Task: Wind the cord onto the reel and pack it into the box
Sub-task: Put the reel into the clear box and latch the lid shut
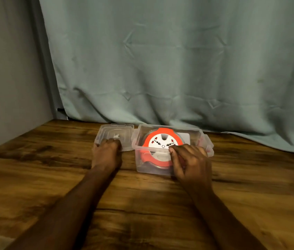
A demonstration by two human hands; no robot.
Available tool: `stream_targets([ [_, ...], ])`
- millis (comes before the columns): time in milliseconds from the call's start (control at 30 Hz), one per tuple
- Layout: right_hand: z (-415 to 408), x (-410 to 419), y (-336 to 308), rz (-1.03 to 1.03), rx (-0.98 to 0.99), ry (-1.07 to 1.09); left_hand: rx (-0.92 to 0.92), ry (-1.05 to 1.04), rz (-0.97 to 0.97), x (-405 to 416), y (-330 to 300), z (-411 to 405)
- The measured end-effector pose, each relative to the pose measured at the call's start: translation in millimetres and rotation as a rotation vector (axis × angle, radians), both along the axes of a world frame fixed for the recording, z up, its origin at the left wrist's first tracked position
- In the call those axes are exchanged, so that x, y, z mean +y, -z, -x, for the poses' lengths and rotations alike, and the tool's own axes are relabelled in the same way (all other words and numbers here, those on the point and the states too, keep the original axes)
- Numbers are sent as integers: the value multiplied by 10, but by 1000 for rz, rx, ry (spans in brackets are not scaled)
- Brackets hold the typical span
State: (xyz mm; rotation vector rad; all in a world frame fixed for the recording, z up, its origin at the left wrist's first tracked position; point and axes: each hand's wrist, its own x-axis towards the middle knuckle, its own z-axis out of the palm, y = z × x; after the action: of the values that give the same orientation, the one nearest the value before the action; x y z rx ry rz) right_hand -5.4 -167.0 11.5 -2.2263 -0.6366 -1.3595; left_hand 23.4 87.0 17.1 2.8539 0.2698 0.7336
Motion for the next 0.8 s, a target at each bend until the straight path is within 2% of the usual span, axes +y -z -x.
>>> stream_targets([
  [100, 7, 32, -2, -18, 15, 15, -33, 53, 67, 319, -179, -14],
  [167, 23, 58, -12, -27, 18, 20, -187, 95, 169, 467, -405, -22],
  [300, 39, 100, -48, -90, 27, -4, -536, 162, 558, 542, -1022, 94],
  [367, 64, 115, -84, -151, 80, -36, -627, 215, 705, 554, -1289, 186],
  [433, 81, 106, -148, -251, 140, -81, -675, 293, 938, 555, -1530, 272],
  [500, 65, 51, -247, -400, 188, -135, -586, 389, 1242, 523, -1702, 326],
  [600, 34, -18, -527, -693, 258, -263, -167, 501, 1625, 399, -1722, 325],
  [633, -1, -54, -622, -795, 290, -310, -26, 506, 1677, 335, -1650, 299],
  [700, -86, -131, -770, -919, 425, -374, 139, 471, 1702, 198, -1382, 169],
  [733, -155, -176, -784, -907, 499, -345, 178, 447, 1670, 110, -1221, 100],
  [800, -254, -245, -743, -735, 609, -168, 196, 395, 1586, -75, -949, 11],
])
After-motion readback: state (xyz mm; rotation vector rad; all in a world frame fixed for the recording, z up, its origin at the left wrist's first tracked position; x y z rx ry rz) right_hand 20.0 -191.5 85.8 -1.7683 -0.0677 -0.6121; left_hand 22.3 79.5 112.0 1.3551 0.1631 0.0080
